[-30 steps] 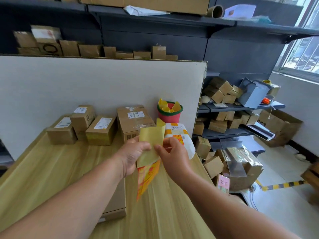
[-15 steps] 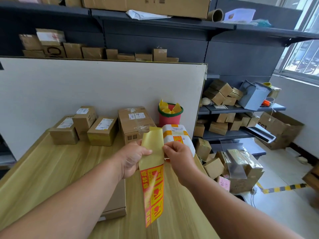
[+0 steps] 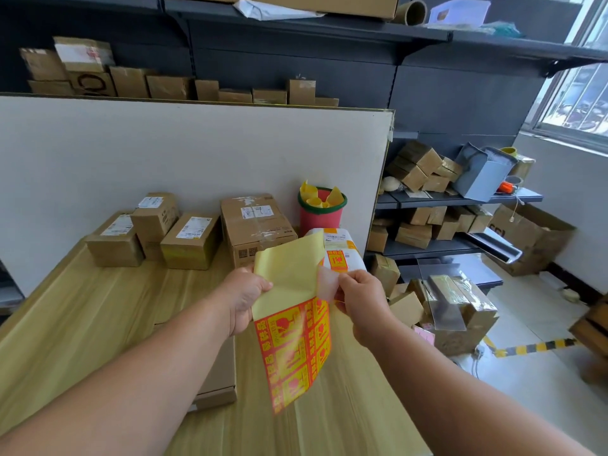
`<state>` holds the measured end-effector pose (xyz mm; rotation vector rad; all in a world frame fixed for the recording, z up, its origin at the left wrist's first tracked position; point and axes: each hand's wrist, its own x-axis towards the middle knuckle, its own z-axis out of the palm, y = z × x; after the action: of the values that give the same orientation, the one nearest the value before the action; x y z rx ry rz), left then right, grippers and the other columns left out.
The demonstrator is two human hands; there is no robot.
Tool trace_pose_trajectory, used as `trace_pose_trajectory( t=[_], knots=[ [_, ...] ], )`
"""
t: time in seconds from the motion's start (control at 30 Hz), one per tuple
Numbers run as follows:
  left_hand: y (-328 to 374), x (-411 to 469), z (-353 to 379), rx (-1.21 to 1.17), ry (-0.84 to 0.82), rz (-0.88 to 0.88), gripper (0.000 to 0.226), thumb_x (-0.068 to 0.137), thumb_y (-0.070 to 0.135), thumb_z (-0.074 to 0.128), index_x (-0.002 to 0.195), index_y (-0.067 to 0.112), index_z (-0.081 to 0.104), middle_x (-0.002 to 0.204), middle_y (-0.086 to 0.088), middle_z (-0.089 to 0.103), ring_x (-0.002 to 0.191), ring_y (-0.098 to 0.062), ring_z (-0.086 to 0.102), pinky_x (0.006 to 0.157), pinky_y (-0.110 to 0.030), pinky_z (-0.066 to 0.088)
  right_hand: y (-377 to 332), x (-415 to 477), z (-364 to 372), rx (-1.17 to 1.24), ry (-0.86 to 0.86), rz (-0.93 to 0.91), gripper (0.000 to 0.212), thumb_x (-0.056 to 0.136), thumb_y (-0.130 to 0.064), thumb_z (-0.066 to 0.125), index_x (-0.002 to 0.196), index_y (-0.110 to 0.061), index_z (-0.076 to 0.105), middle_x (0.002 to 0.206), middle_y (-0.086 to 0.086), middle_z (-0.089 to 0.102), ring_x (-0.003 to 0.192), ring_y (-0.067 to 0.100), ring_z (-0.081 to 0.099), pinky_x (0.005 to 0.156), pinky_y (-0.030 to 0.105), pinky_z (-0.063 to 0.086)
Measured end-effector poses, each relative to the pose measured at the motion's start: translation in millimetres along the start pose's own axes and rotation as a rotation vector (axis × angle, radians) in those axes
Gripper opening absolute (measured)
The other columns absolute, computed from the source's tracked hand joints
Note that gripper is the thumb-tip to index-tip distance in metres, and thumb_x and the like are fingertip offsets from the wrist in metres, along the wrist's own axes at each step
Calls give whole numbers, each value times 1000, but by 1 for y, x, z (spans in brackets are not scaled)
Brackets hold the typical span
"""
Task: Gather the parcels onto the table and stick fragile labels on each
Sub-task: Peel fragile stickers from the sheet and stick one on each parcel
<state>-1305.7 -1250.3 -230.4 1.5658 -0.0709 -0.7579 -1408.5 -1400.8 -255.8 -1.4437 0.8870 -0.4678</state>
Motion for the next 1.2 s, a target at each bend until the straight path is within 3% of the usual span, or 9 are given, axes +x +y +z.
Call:
trace_pose_trajectory(
  t=[0.13, 0.3, 0.4, 0.5, 0.6, 0.77, 0.87, 0.97, 1.2],
  knots=[
    [-18, 18, 3, 10, 48, -73, 27, 93, -11, 42, 114, 6, 47, 93, -21, 61, 78, -32, 61, 77, -44, 50, 15, 15, -22, -26, 70, 33, 18, 94, -9, 45, 83, -9, 60, 81, 10, 55, 74, 22, 50, 70, 37, 45],
    [-47, 43, 13, 86, 81, -200, 16, 91, -4, 48, 99, 10, 49, 114, -25, 60, 102, -39, 62, 94, -59, 46, 36, 28, -43, -125, 185, 83, 18, 93, -13, 46, 86, -10, 62, 86, 10, 56, 77, 24, 52, 74, 42, 50],
    [-62, 53, 21, 112, 89, -264, 17, 93, -4, 45, 86, 12, 46, 108, -24, 60, 99, -39, 63, 92, -57, 48, 48, 30, -47, -179, 239, 117, 18, 93, -18, 48, 92, -8, 63, 86, 10, 56, 77, 23, 51, 78, 44, 52],
    [-75, 65, 26, 161, 87, -292, 14, 94, -5, 43, 96, 8, 48, 99, -21, 59, 86, -34, 63, 89, -51, 49, 58, 32, -48, -211, 242, 132, 18, 95, -18, 48, 93, -6, 62, 86, 9, 54, 78, 23, 51, 80, 45, 52],
    [-83, 77, 25, 206, 93, -304, 23, 93, -5, 43, 112, 6, 48, 108, -24, 59, 93, -37, 64, 87, -52, 50, 66, 36, -46, -218, 244, 146, 18, 96, -17, 48, 93, -5, 61, 81, 4, 47, 76, 24, 49, 81, 46, 52],
    [-88, 89, 17, 227, 112, -316, 28, 94, -4, 42, 118, 10, 49, 107, -23, 61, 83, -34, 64, 75, -45, 54, 78, 44, -33, -223, 243, 153, 17, 95, -21, 48, 86, -16, 61, 87, 12, 62, 75, 24, 55, 69, 37, 48],
    [-89, 94, 10, 227, 133, -327, 25, 94, -1, 48, 115, 11, 50, 110, -21, 62, 95, -36, 64, 87, -50, 53, 80, 46, -23, -214, 276, 130, 16, 95, -23, 47, 88, -19, 60, 91, 9, 64, 82, 25, 60, 75, 39, 52],
    [-95, 108, -1, 198, 155, -325, 43, 88, 8, 62, 129, 11, 47, 120, -15, 61, 106, -35, 61, 93, -51, 50, 81, 46, -9, -198, 259, 134, 17, 96, -20, 47, 84, -21, 59, 90, 7, 64, 84, 24, 60, 79, 42, 53],
    [-93, 121, -31, 240, 251, -270, 14, 92, 7, 56, 106, 8, 56, 104, -14, 65, 90, -31, 64, 75, -37, 54, 69, 45, 17, -89, 409, 101, 15, 98, -19, 43, 93, -13, 56, 79, 3, 56, 72, 22, 57, 72, 40, 52]
  ],
)
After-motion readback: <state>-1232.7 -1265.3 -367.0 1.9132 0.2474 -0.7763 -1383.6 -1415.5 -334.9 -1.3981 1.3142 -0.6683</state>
